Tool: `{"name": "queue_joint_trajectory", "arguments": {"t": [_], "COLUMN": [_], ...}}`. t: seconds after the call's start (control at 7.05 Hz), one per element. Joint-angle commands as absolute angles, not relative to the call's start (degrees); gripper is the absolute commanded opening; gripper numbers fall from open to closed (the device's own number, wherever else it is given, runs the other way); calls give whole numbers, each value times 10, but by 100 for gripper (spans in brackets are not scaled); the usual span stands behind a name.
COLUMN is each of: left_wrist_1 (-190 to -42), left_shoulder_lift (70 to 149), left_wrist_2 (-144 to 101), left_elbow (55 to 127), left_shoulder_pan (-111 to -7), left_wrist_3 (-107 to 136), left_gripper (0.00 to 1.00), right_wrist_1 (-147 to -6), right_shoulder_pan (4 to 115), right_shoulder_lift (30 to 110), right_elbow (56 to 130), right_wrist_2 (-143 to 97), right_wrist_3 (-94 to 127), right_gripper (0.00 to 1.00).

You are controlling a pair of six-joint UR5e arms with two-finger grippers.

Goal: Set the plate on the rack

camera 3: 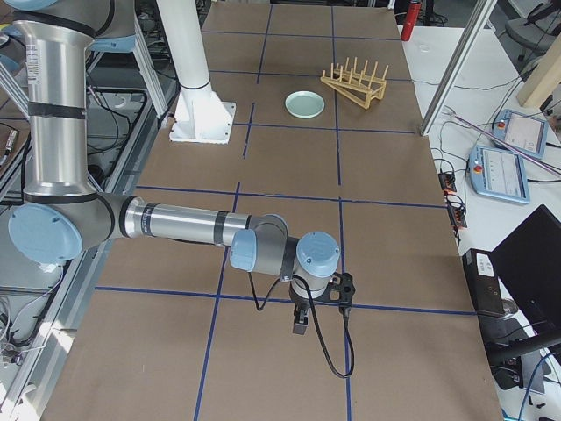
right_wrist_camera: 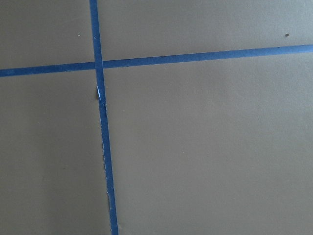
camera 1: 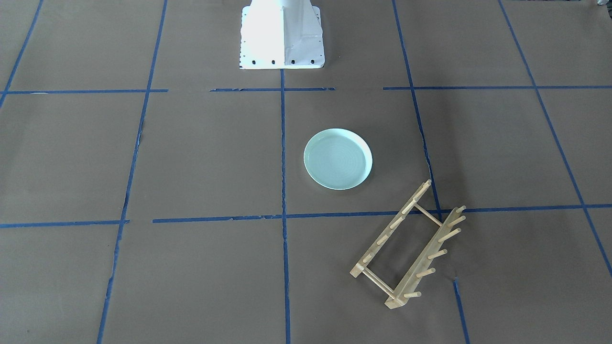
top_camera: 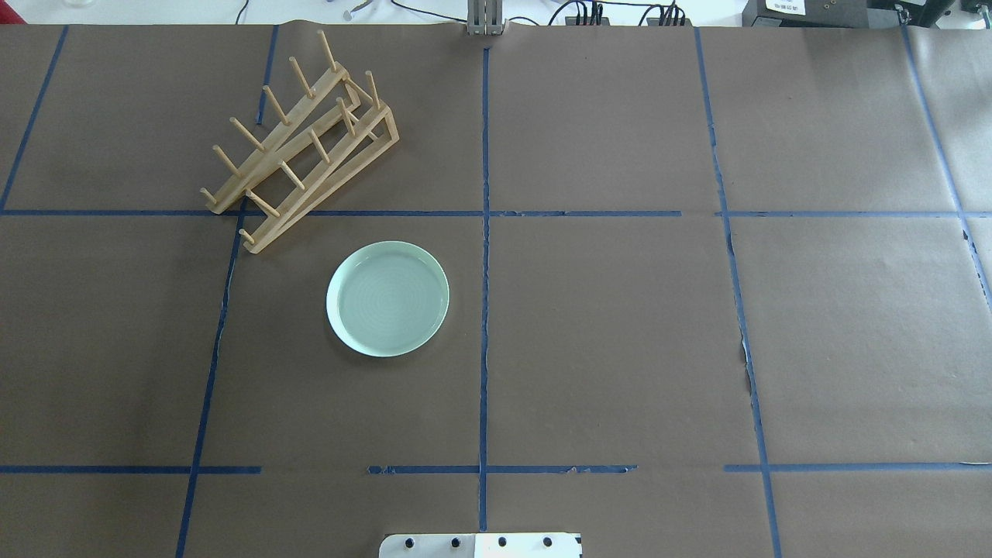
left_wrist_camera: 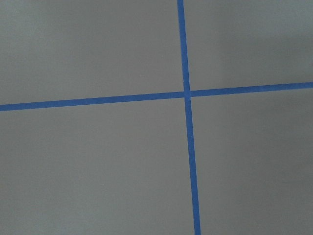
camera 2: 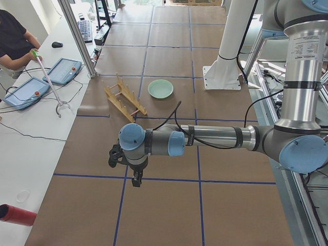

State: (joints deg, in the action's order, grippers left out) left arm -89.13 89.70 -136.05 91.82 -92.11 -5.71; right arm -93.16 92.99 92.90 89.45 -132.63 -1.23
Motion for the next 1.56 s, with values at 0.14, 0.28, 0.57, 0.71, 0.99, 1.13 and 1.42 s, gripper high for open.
{"name": "queue_joint_trajectory", "arguments": {"t": [0.14,0.28,0.57,0.71,0.99,1.13,1.42], "left_wrist_1": [-889,-878,-859,-840,-838,-830,-818], "left_shoulder_lift": [910,941,949,949,982,1010,1093], "left_wrist_2": [-1361,-1358,-1356,-1356,-1358,-1361,-1358], "left_elbow": [926,927,1004,1062,1121,1151,1160], "left_shoulder_pan": [-919,-919,-910,-874,-813,-775,-691], "left_wrist_3": [-50,-47,26,70,185,261,395], "left_gripper": [100,100,100,100,100,100,100], "right_wrist_1": [-932,-932,-932,-932,-932,-932,-932], "right_shoulder_pan": [930,930,930,930,930,930,930], "right_shoulder_lift": [929,929,929,929,929,929,929], "right_elbow": [894,895,894,895,895,895,895], "right_wrist_2": [-1326,-1326,-1326,-1326,-1326,-1326,-1326], "right_wrist_3": [-12,-12,-12,-13,-12,-12,-12], "right_gripper": [100,100,100,100,100,100,100]}}
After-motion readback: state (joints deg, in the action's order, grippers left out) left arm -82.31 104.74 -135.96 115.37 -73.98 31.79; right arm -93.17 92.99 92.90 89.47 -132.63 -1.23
